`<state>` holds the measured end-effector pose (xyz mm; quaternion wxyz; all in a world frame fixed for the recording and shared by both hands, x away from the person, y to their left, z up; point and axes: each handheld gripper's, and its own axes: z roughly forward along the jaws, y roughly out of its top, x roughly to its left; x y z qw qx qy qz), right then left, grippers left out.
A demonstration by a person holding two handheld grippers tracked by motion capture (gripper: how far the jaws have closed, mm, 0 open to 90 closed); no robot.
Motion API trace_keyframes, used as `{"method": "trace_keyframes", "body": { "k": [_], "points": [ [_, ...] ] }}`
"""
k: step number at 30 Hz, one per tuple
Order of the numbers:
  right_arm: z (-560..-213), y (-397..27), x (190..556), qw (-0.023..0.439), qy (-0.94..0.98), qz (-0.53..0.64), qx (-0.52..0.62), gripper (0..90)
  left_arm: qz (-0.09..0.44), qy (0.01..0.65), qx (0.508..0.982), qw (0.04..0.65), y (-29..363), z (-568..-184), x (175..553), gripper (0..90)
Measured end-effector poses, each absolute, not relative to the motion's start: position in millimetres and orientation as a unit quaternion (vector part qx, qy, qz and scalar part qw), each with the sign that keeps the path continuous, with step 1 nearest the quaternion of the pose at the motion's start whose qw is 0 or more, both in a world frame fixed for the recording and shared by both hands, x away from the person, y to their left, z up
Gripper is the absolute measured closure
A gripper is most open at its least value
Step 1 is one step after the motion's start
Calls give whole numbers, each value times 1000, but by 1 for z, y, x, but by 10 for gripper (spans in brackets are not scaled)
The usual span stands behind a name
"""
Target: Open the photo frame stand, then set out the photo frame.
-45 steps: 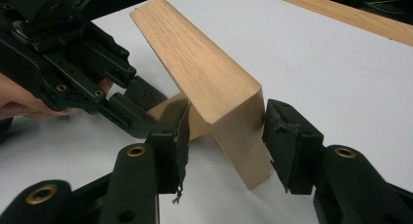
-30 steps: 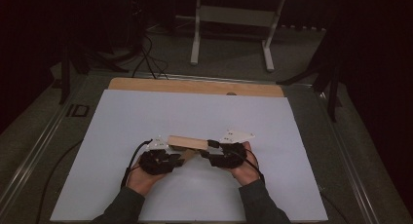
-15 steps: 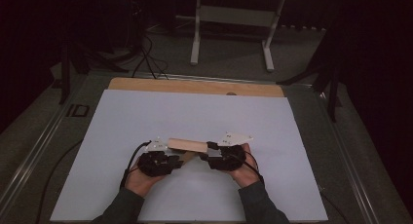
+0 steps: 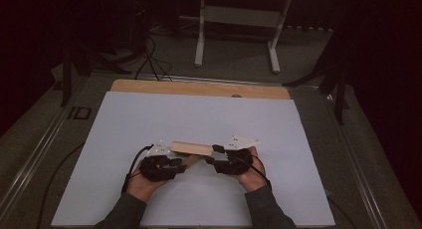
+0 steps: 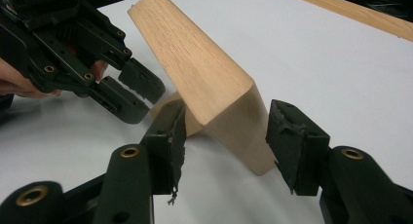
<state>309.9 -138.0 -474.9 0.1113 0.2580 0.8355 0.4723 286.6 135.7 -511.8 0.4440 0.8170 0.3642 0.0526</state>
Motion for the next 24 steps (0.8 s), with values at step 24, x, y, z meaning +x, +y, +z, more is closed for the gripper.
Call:
{"method": "trace_keyframes", "body": {
  "k": [24],
  "points": [
    [-463,-144,306,113,827,489,251,474,71,360,808,461,145,-501,282,636]
  ]
}}
